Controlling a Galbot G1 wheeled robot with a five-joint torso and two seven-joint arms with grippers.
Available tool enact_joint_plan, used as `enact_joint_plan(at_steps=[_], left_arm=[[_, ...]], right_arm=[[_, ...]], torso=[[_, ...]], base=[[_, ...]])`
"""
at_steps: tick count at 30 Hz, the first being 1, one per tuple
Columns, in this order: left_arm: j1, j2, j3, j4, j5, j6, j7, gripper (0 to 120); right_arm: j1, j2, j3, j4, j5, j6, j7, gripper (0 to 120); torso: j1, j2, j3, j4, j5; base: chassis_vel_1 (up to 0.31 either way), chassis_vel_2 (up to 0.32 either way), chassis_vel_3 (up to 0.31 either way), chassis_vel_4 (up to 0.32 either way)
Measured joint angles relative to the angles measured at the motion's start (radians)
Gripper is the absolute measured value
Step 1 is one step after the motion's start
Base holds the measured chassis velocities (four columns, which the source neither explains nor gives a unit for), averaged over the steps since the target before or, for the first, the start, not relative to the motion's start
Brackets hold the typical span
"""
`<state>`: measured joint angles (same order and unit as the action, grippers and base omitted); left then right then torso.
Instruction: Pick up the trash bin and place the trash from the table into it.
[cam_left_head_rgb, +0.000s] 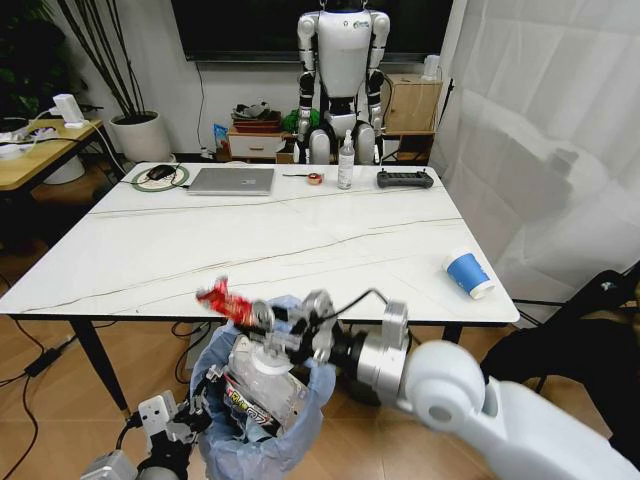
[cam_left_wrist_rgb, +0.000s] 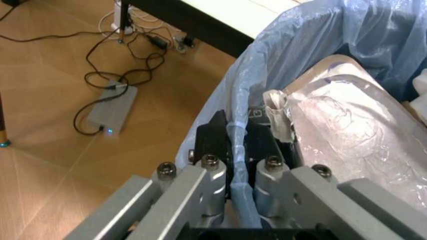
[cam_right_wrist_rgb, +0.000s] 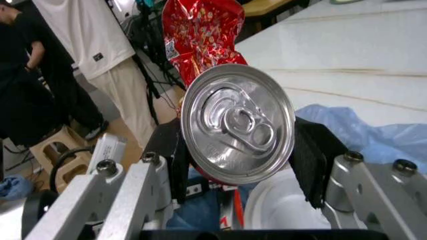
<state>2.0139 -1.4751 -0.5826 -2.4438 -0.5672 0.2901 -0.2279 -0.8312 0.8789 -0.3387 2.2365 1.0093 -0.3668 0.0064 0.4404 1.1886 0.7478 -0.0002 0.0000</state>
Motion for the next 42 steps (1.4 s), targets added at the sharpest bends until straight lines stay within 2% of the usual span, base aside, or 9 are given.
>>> enact_joint_plan(at_steps=[15,19,22,24,25,27,31,39,42], left_arm=[[0.005,-0.004,0.003,-0.006,0.001,0.003,-0.002,0],[0.005,-0.004,0.003,-0.007,0.001,0.003,-0.003,0],[0.005,-0.004,0.003,-0.007,0.001,0.004,-0.005,0],[0.005,-0.004,0.003,-0.007,0.001,0.004,-0.005,0],[0.005,-0.005,0.003,-0.007,0.001,0.004,-0.005,0],[0.005,-0.005,0.003,-0.007,0.001,0.004,-0.006,0],[0.005,-0.006,0.005,-0.007,0.002,0.006,-0.008,0],[0.005,-0.006,0.009,0.008,0.002,0.007,-0.02,0],[0.002,0.0,0.012,0.008,0.0,0.009,-0.021,0]], right_arm=[[-0.064,-0.004,-0.035,0.033,-0.017,0.003,0.018,43],[-0.077,-0.006,-0.028,0.031,-0.025,0.004,0.017,47],[-0.09,-0.008,-0.016,0.03,-0.027,0.006,0.017,65],[-0.093,-0.009,-0.012,0.03,-0.028,0.006,0.016,70],[-0.094,-0.01,-0.009,0.031,-0.028,0.006,0.016,77],[-0.095,-0.01,-0.008,0.031,-0.028,0.006,0.016,78],[-0.097,-0.007,0.018,0.036,-0.028,0.007,0.017,96],[-0.068,0.023,0.118,0.038,-0.032,0.006,0.08,100],[-0.041,0.042,0.227,0.013,-0.027,-0.039,0.153,100]], torso=[[0.0,0.0,0.0,0.0,0.0],[0.0,0.0,0.0,0.0,0.0],[0.0,0.0,0.0,0.0,0.0],[0.0,0.0,0.0,0.0,0.0],[0.0,0.0,0.0,0.0,0.0],[0.0,0.0,0.0,0.0,0.0],[0.0,0.0,0.0,0.0,0.0],[0.0,0.0,0.0,0.0001,0.0],[0.0,0.0,0.0,0.0001,0.0001]], base=[[0.0,0.0,0.0,0.0],[0.0,0.0,0.0,0.0],[0.0,0.0,0.0,0.0],[0.0,0.0,0.0,0.0],[0.0,0.0,0.0,0.0],[0.0,0.0,0.0,0.0],[0.0,0.0,0.0,0.0],[0.0,0.0,0.0,0.0],[0.0,0.0,0.0,0.0]])
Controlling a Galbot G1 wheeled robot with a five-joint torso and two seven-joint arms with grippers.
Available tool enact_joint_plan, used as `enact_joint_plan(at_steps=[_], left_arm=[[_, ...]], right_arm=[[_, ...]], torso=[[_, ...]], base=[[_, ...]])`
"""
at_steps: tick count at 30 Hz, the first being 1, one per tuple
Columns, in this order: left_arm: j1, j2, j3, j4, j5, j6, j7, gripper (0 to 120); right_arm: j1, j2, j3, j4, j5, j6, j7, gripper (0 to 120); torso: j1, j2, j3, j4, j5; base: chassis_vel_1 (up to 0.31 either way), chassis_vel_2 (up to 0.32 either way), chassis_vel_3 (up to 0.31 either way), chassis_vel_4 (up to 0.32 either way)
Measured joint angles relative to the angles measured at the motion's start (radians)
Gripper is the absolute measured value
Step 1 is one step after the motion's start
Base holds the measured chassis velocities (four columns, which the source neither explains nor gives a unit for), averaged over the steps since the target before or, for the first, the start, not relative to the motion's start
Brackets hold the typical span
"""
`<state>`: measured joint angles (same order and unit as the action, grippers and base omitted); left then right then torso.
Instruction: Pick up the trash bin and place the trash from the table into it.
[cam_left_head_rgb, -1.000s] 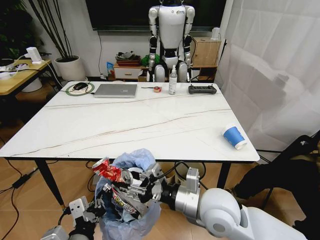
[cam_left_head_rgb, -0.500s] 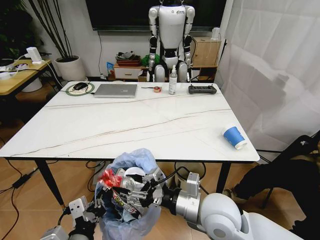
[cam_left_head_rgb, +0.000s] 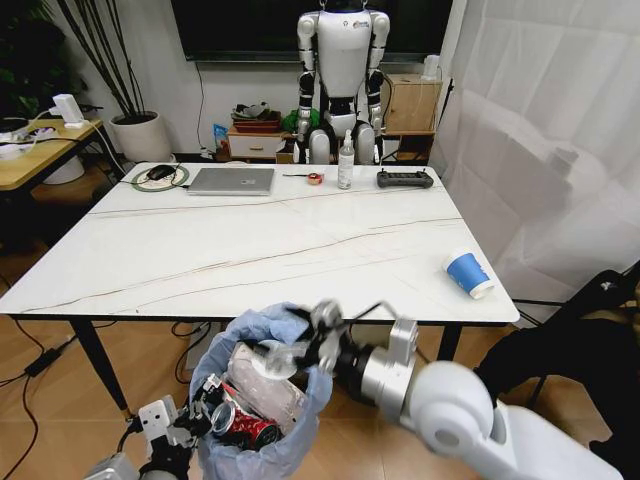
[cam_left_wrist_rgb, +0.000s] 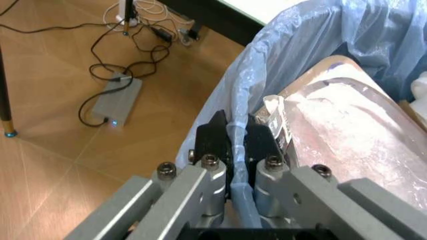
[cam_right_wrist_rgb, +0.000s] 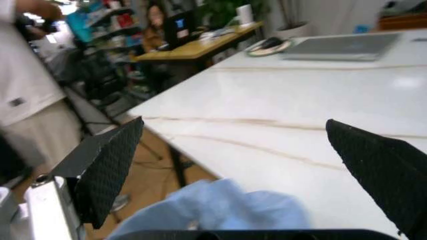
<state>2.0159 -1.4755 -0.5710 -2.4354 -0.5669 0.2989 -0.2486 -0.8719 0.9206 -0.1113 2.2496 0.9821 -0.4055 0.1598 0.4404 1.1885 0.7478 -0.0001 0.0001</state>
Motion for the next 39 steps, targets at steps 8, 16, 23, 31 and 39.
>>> enact_joint_plan(at_steps=[8,16,23,31,39], left_arm=[[0.001,0.014,-0.002,-0.006,-0.008,0.0,0.0,0],[-0.005,0.024,-0.002,-0.007,-0.014,-0.002,0.001,0],[-0.005,0.028,-0.002,-0.007,-0.018,-0.003,0.002,0],[-0.011,0.04,-0.006,-0.006,-0.027,-0.003,0.002,0],[-0.027,0.058,-0.007,0.011,-0.044,-0.003,0.002,0]], right_arm=[[0.017,-0.036,0.193,-0.106,-0.018,-0.142,0.06,100],[0.035,-0.054,0.312,-0.215,-0.075,-0.215,0.048,100],[0.062,-0.066,0.328,-0.304,-0.145,-0.241,0.011,100],[0.018,-0.101,0.381,-0.355,-0.18,-0.274,0.004,100],[-0.038,-0.135,0.469,-0.33,-0.173,-0.31,0.018,100]], torso=[[0.0,0.0,0.0,-0.0003,0.0001],[0.0,0.0,0.0,-0.0002,0.0001],[0.0,0.0,0.0,0.0,0.0],[0.0,0.0,0.0,-0.0002,0.0001],[0.0,0.0,0.0,-0.0001,-0.0001]], base=[[0.0,0.0,0.0,0.0],[0.0,0.0,0.0,0.0],[0.0,0.0,0.0,0.0],[0.0,0.0,0.0,0.0],[0.0,0.0,0.0,0.0]])
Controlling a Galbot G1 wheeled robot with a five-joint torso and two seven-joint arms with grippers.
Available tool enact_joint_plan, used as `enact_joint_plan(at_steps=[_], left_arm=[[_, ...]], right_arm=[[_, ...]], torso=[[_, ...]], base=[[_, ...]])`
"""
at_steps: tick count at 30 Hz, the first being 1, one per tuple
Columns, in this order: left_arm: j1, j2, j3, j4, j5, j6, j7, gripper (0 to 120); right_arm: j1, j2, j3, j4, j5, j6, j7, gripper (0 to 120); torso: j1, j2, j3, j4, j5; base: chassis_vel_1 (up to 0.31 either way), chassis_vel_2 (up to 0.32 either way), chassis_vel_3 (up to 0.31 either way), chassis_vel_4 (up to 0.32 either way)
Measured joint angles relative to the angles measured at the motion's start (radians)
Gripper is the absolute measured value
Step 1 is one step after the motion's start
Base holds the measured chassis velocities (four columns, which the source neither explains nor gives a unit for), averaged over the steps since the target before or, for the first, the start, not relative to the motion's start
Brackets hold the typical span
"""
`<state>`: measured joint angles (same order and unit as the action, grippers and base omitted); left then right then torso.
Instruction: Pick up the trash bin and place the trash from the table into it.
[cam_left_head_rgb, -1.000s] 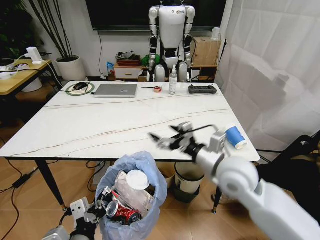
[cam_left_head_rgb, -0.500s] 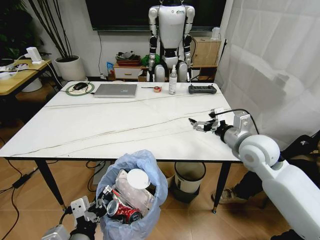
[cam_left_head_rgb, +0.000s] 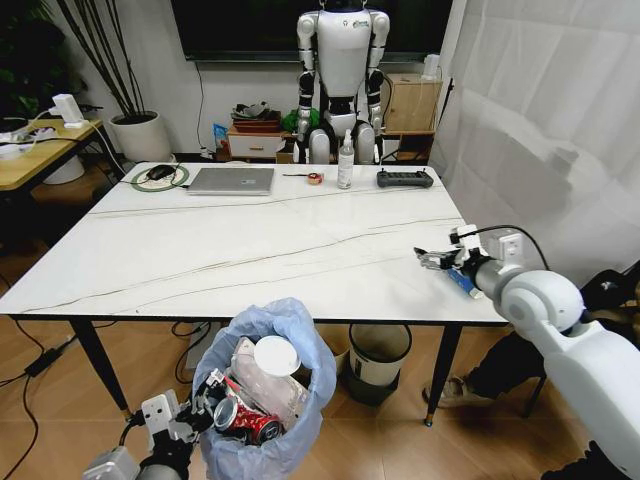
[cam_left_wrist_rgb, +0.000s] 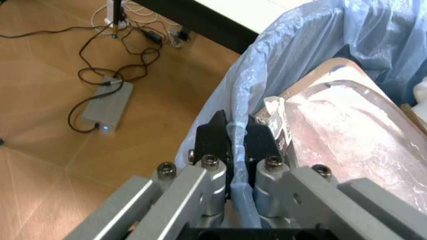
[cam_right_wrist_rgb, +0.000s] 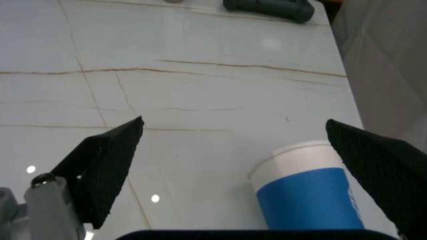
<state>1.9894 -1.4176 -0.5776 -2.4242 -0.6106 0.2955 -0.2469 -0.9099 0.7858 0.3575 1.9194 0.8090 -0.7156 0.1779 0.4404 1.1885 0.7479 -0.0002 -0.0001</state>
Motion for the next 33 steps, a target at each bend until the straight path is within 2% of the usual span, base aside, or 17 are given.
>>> enact_joint_plan(at_steps=[7,14,33], left_arm=[[-0.02,0.026,-0.007,0.01,-0.034,0.0,0.0,0],[-0.029,0.036,-0.009,0.015,-0.049,0.003,-0.003,0],[-0.021,0.026,-0.014,0.011,-0.046,0.004,-0.003,0]], right_arm=[[-0.102,-0.027,0.096,0.031,0.024,-0.019,-0.007,100],[-0.164,-0.004,0.131,0.008,0.02,-0.016,-0.027,100],[-0.171,0.026,0.122,-0.059,0.003,0.032,-0.069,100]], torso=[[0.0,0.0,0.0,-0.0001,0.0002],[0.0,0.0,0.0,-0.0001,0.0002],[0.0,0.0,0.0,0.0,-0.0002]], base=[[0.0,0.0,0.0,0.0],[0.0,0.0,0.0,0.0],[0.0,0.0,0.0,0.0]])
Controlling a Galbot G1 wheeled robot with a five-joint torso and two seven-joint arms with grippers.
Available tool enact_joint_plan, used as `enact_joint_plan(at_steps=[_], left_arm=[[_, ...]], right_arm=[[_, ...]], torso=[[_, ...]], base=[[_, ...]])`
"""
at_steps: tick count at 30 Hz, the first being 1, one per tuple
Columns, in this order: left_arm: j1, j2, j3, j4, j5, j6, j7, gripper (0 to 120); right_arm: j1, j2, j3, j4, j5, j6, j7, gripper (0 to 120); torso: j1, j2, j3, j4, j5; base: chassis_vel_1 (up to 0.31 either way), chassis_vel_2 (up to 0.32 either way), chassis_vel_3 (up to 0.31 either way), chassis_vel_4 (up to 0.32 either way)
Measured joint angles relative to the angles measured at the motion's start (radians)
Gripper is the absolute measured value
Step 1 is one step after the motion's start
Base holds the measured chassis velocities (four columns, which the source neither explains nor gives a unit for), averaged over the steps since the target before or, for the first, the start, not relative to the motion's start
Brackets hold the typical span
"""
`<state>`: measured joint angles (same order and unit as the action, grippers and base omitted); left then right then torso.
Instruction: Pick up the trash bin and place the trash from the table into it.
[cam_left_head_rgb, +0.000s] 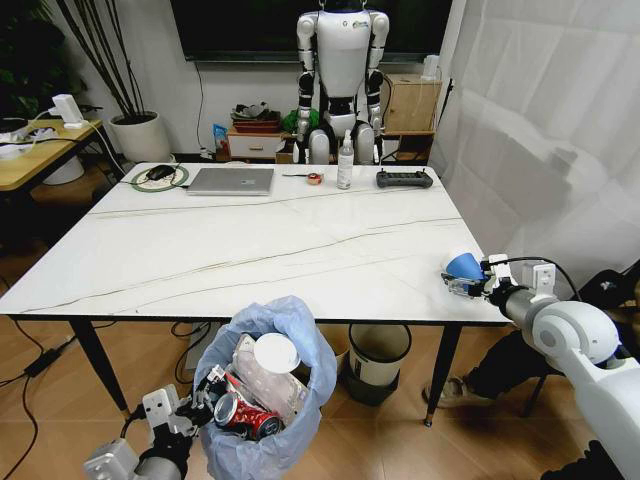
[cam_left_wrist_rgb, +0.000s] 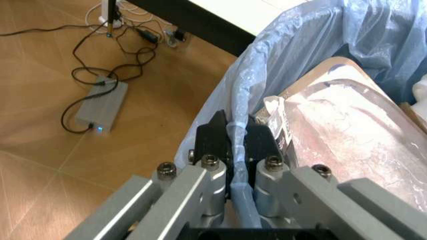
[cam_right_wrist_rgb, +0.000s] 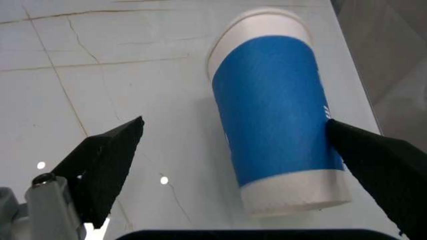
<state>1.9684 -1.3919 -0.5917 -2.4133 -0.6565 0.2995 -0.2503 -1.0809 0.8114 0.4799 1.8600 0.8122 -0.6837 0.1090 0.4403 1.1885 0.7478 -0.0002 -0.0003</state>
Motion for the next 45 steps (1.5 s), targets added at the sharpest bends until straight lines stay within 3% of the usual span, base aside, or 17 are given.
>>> enact_joint_plan(at_steps=[2,24,45], left_arm=[[0.001,-0.004,0.0,0.0,0.003,0.0,0.0,0],[0.003,-0.019,0.003,-0.007,0.013,0.001,0.0,0],[0.009,-0.022,0.008,-0.01,0.021,-0.001,0.001,0]], right_arm=[[0.003,0.0,-0.007,-0.011,-0.001,0.003,-0.005,100],[0.032,-0.003,-0.029,-0.008,0.002,0.01,-0.004,100],[0.049,-0.014,-0.005,-0.112,-0.044,0.024,-0.002,100]], torso=[[0.0,0.0,0.0,0.0,0.0013],[0.0,0.0,0.0,0.0,0.0003],[0.0,0.0,0.0,0.0,0.0003]], base=[[0.0,0.0,0.0,0.0],[0.0,0.0,0.0,0.0],[0.0,0.0,0.0,0.0]])
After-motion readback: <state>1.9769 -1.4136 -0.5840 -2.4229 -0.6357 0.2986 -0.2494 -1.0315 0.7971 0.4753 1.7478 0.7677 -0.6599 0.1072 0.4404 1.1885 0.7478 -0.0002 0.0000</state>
